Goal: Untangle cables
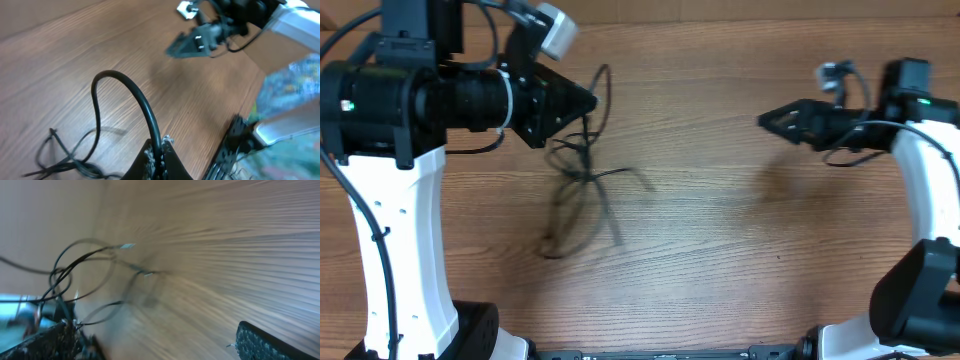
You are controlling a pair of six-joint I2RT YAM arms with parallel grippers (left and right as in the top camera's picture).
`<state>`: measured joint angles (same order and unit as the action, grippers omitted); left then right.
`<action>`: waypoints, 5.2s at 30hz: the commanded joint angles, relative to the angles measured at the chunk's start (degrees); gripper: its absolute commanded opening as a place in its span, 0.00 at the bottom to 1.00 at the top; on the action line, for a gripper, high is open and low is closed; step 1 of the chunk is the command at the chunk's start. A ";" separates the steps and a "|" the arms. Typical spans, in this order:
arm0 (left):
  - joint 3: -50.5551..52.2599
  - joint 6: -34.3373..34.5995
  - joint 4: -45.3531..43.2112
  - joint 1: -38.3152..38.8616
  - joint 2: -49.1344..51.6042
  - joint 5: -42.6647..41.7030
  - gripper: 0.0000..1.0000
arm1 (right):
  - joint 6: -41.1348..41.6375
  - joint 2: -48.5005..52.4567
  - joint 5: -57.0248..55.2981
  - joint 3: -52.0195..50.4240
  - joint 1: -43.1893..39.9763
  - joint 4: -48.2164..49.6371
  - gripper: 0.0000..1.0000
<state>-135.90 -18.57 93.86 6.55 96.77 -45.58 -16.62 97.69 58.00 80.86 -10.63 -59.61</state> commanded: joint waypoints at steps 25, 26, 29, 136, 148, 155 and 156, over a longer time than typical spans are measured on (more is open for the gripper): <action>-1.18 -7.96 0.42 4.09 -0.57 -8.07 0.04 | 24.41 0.39 -14.14 -0.24 38.80 16.41 0.55; -1.20 -7.56 0.39 4.09 -0.57 -8.07 0.04 | 25.88 0.39 -15.06 -0.24 39.26 16.81 0.46; -1.20 -7.08 0.35 4.09 -0.57 -8.09 0.04 | 27.34 0.39 -15.37 -0.24 40.48 17.92 0.72; 23.26 -15.52 -5.79 12.72 -0.02 -8.48 0.37 | 16.83 -22.58 2.82 11.89 19.30 -7.39 0.04; 23.41 -15.54 -5.53 12.81 0.98 -7.87 0.24 | 20.35 -22.58 11.63 11.89 19.30 -0.83 0.04; 23.87 -15.76 -4.52 13.55 3.78 -7.82 0.18 | 22.88 -22.58 11.61 11.89 19.30 3.19 0.04; 24.02 -15.78 -4.52 13.68 4.15 -7.85 0.18 | 22.88 -22.58 11.58 11.89 19.28 3.23 0.04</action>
<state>-112.77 -33.06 89.17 19.53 99.31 -52.56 5.06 75.72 67.11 91.50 8.62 -56.99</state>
